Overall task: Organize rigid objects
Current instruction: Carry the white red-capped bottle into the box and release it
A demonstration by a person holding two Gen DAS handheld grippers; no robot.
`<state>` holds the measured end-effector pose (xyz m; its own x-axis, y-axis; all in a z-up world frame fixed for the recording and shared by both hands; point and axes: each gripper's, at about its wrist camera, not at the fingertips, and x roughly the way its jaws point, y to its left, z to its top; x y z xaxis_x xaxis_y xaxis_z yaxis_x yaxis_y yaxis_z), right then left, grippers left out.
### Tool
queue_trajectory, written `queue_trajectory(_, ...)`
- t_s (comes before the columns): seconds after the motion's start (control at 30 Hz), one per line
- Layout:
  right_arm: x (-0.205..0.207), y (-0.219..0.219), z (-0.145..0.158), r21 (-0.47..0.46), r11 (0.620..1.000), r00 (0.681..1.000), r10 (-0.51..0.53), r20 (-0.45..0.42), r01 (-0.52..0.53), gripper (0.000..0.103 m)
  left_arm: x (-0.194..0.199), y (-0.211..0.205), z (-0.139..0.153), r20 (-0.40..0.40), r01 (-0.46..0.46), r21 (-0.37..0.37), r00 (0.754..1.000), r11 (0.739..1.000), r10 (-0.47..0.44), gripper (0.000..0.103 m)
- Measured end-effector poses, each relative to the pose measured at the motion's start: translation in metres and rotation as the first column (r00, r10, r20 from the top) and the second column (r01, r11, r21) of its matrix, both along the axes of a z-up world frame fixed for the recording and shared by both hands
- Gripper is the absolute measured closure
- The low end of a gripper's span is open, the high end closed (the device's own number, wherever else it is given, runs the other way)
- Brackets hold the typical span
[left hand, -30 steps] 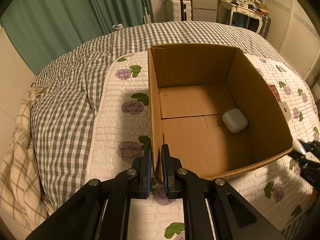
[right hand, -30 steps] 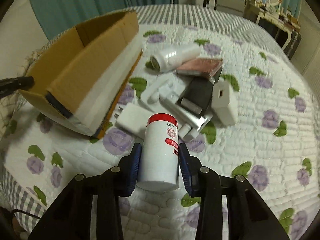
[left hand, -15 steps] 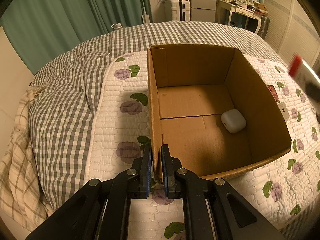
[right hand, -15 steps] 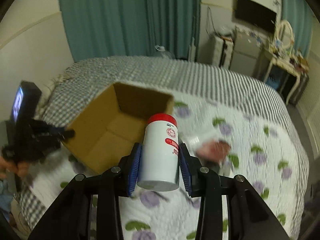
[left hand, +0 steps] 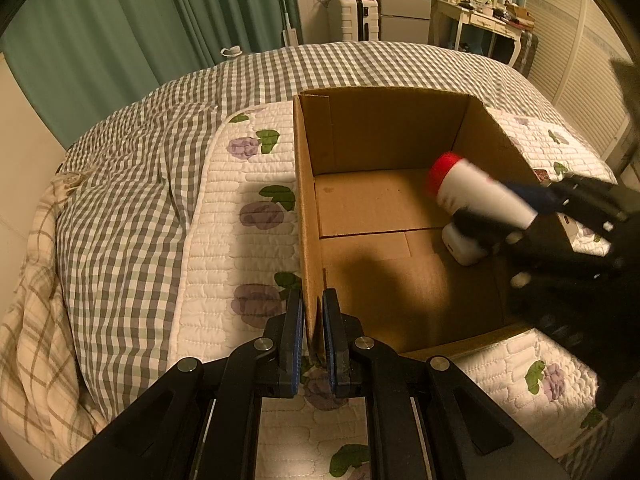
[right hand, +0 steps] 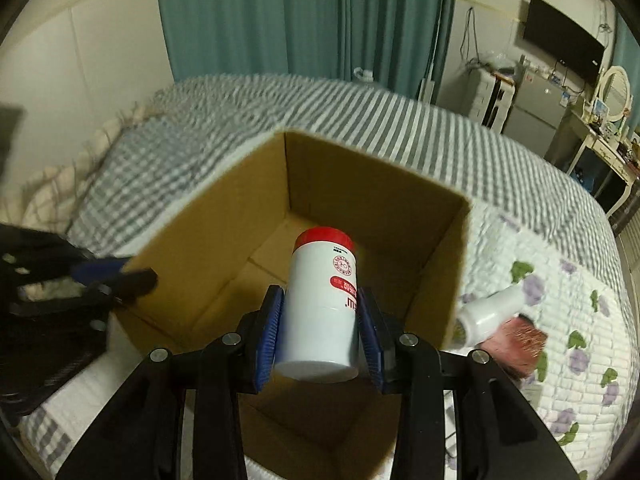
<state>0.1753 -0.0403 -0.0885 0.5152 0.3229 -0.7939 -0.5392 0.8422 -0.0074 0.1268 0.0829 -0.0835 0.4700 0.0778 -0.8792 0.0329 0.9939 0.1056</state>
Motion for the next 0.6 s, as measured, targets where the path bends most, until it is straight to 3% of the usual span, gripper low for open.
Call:
queue_trajectory(0.2,-0.001,0.005,-0.020,-0.024,1.000,0.999,0.006,-0.034,-0.007,0.066,0.000,0.000,-0.001,0.005,0.004,0.008,1.000,1.000,-0.004,0.093)
queue_trajectory(0.47,-0.005,0.002,-0.018,-0.024,1.000,1.000,-0.008,-0.026,0.007,0.065,-0.002,0.001,-0.001,0.003,0.000,0.008,1.000,1.000,0.000,0.093)
queue_trajectory(0.53,-0.007,-0.005,-0.013,-0.013,1.000,0.999,-0.026,-0.020,0.026,0.045,-0.002,0.001,-0.002,0.003,-0.002,0.010,1.000,1.000,0.002,0.093)
queue_trajectory(0.57,-0.009,-0.008,-0.009,-0.002,0.999,0.999,-0.033,-0.013,0.032,0.029,-0.002,0.002,-0.001,0.002,0.000,0.006,1.000,1.000,0.000,0.093)
queue_trajectory(0.6,-0.011,-0.012,-0.003,0.016,0.999,0.999,-0.037,0.000,0.037,0.028,-0.003,0.002,-0.001,0.002,-0.003,0.004,1.000,1.000,0.003,0.093)
